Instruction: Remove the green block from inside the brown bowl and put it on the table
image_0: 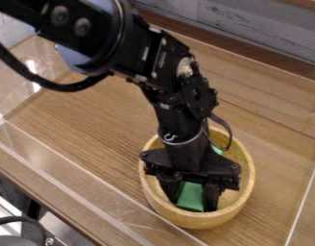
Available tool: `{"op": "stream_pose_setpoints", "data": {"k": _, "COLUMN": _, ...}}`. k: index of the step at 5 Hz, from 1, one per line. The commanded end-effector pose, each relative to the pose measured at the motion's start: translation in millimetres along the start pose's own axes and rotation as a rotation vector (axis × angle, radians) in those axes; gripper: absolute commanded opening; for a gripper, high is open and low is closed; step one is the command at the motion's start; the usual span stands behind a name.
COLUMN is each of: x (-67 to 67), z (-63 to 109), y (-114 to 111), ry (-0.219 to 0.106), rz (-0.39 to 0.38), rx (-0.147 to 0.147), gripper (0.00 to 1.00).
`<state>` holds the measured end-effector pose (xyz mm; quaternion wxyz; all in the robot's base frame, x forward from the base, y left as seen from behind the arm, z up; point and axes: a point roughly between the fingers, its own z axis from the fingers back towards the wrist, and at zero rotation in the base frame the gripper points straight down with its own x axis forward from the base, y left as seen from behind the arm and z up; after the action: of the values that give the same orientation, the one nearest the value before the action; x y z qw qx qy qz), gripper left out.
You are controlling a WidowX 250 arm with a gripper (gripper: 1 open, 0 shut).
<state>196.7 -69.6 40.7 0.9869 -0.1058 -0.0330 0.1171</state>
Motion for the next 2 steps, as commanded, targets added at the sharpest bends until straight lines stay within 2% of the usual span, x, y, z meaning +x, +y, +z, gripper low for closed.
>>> {"op": "stream_pose_setpoints", "data": {"k": 1, "x": 13.0, "z": 15.6, "y": -6.0, "ry": -0.057, "rz": 0.0, "rx": -0.028, "gripper": 0.0}}
{"op": "stream_pose_setpoints", "data": {"k": 2, "x": 15.2, "z": 24.0, "y": -4.7, "ry": -0.061, "rz": 0.007, "rx": -0.033, "gripper": 0.0}}
